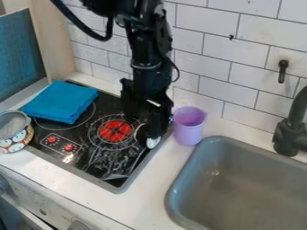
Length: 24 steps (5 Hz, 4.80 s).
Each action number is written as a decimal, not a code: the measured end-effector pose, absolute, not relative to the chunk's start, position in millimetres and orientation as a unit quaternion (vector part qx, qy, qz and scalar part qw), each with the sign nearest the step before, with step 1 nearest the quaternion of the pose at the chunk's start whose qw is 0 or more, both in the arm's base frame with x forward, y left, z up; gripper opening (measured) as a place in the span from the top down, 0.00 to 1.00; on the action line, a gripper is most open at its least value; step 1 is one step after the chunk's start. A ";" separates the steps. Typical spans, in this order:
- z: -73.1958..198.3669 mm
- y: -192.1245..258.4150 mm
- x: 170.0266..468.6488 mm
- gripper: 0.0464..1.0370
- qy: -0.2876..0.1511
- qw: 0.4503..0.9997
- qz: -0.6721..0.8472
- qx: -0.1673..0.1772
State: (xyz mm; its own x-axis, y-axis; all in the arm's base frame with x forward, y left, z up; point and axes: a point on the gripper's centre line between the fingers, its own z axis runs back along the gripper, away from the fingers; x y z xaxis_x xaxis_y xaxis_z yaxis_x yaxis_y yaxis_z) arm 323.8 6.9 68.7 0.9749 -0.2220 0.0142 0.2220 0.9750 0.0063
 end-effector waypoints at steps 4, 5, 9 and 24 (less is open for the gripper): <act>42.6 -0.5 333.7 0.04 0.026 0.993 -0.117 0.010; 42.0 3.0 334.8 0.07 0.022 0.994 -0.110 0.007; 61.5 13.3 308.9 0.39 0.020 0.997 -0.078 0.005; 74.8 110.8 331.7 0.04 0.018 0.998 -0.052 0.006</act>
State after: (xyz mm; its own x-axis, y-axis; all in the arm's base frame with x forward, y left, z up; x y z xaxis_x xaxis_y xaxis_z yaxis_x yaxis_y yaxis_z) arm 331.7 110.8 74.8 0.9940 -0.1032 -0.0363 0.1036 0.9946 0.0105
